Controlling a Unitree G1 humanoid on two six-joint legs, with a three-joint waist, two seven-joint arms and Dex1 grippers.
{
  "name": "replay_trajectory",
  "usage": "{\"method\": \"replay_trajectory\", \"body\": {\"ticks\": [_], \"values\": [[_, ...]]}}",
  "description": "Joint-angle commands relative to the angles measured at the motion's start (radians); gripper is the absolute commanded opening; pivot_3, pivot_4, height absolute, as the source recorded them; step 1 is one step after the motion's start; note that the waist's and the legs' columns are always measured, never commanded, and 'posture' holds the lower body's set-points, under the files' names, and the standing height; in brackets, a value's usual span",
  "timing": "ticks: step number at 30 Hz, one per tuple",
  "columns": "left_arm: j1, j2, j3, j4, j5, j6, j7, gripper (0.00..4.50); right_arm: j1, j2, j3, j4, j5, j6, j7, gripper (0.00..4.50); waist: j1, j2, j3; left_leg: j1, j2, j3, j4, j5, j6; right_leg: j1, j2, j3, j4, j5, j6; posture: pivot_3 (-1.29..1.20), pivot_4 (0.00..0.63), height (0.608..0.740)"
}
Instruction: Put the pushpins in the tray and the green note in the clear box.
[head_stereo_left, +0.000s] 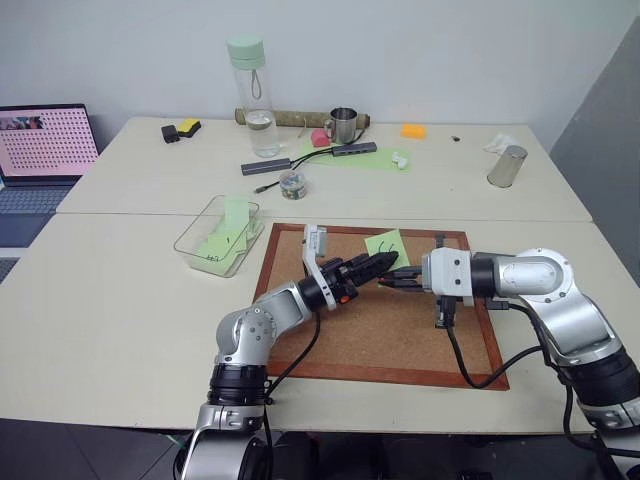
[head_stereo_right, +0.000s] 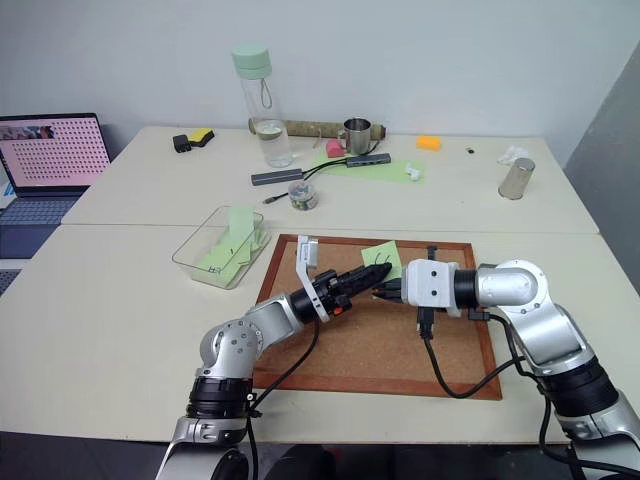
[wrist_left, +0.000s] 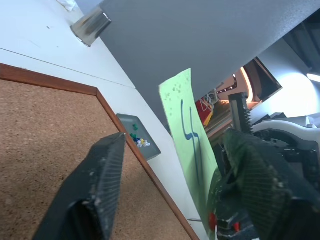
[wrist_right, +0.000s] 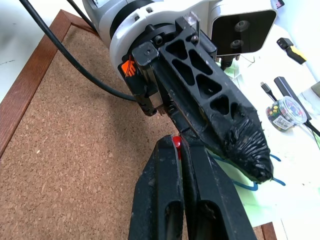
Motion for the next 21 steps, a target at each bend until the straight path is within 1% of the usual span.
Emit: {"method": "replay_trajectory", "body": {"ticks": [1, 5, 9, 13, 14, 19, 21], "values": [[-0.02, 0.002, -0.007, -0.015, -0.007, -0.022, -0.021, 2.32, -0.019, 0.006, -0.012, -0.036, 0.012, 0.0, -0.007, 0.0, 0.0, 0.0, 0.0, 0.0, 0.0, 0.0, 0.0, 0.0, 0.0, 0.0, 0.0, 0.0, 0.0, 0.0, 0.0, 0.0, 0.15, 0.74], [-0.019, 0.005, -0.009, -0.014, -0.004, -0.034, -0.023, 1.61, -0.017, 0.01, -0.013, -0.037, 0.011, 0.0, -0.01, 0.0, 0.0, 0.0, 0.0, 0.0, 0.0, 0.0, 0.0, 0.0, 0.0, 0.0, 0.0, 0.0, 0.0, 0.0, 0.0, 0.0, 0.15, 0.74], [-0.019, 0.006, -0.014, -0.013, 0.0, -0.042, -0.026, 0.75, -0.016, 0.012, -0.015, -0.036, 0.01, -0.002, -0.014, 0.0, 0.0, 0.0, 0.0, 0.0, 0.0, 0.0, 0.0, 0.0, 0.0, 0.0, 0.0, 0.0, 0.0, 0.0, 0.0, 0.0, 0.15, 0.74], [-0.011, 0.013, -0.034, -0.015, 0.024, -0.067, -0.033, 0.12, -0.015, 0.014, -0.016, -0.035, 0.012, -0.006, -0.018, 0.0, 0.0, 0.0, 0.0, 0.0, 0.0, 0.0, 0.0, 0.0, 0.0, 0.0, 0.0, 0.0, 0.0, 0.0, 0.0, 0.0, 0.15, 0.74], [-0.01, 0.014, -0.037, -0.014, 0.029, -0.074, -0.032, 0.01, -0.015, 0.014, -0.016, -0.035, 0.012, -0.007, -0.018, 0.0, 0.0, 0.0, 0.0, 0.0, 0.0, 0.0, 0.0, 0.0, 0.0, 0.0, 0.0, 0.0, 0.0, 0.0, 0.0, 0.0, 0.15, 0.74], [-0.002, 0.013, -0.061, 0.002, 0.076, -0.124, -0.027, 0.01, -0.012, 0.022, -0.024, -0.039, 0.027, 0.0, -0.026, 0.0, 0.0, 0.0, 0.0, 0.0, 0.0, 0.0, 0.0, 0.0, 0.0, 0.0, 0.0, 0.0, 0.0, 0.0, 0.0, 0.0, 0.15, 0.74], [0.004, 0.024, -0.089, 0.014, 0.119, -0.155, -0.031, 0.01, -0.01, 0.03, -0.04, -0.051, 0.05, 0.025, -0.035, 0.0, 0.0, 0.0, 0.0, 0.0, 0.0, 0.0, 0.0, 0.0, 0.0, 0.0, 0.0, 0.0, 0.0, 0.0, 0.0, 0.0, 0.15, 0.74]]}}
